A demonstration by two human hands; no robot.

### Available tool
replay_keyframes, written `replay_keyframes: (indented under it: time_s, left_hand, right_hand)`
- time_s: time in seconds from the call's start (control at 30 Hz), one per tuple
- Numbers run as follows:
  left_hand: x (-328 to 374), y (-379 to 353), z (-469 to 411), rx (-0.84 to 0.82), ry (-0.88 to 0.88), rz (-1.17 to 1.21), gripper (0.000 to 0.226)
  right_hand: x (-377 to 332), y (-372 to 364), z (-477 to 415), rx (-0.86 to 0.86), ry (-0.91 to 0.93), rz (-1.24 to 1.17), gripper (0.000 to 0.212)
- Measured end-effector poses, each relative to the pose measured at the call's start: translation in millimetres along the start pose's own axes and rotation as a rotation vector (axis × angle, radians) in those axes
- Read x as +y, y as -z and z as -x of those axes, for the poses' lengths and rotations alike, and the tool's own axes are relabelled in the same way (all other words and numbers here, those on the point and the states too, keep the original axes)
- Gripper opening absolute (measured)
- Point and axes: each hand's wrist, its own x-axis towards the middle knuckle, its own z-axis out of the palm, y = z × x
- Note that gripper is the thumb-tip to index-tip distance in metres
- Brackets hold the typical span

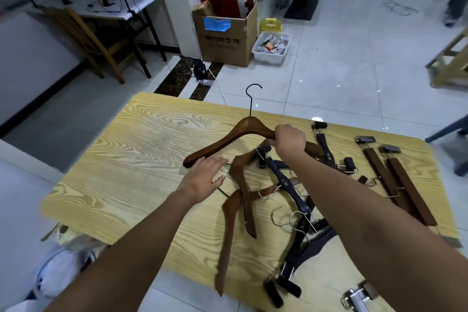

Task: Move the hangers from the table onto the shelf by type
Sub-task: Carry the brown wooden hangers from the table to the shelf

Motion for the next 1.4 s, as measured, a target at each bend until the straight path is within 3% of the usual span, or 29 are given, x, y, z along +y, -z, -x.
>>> replay_keyframes:
  time_s: [0.33, 0.77, 1.4]
  left_hand:
    - [24.4, -51.6, -3.9, -0.131, 0.06, -0.017, 0.051]
    - [48.4, -86.5, -30.1, -0.182, 0.329, 0.04, 0.06]
    - [70.8, -92.8, -69.0, -0.093, 0.672, 0.293, 0.092]
  right_hand:
    - [22.1, -18.1, 25.5, 0.045, -0.05, -0.098, 0.022]
    - [20.4, -26.5, 8.4, 0.116, -0.02, -0.117, 0.025]
    - [10.1, -49.4, -24.2, 0.047, 0.062, -0.132, 0.027]
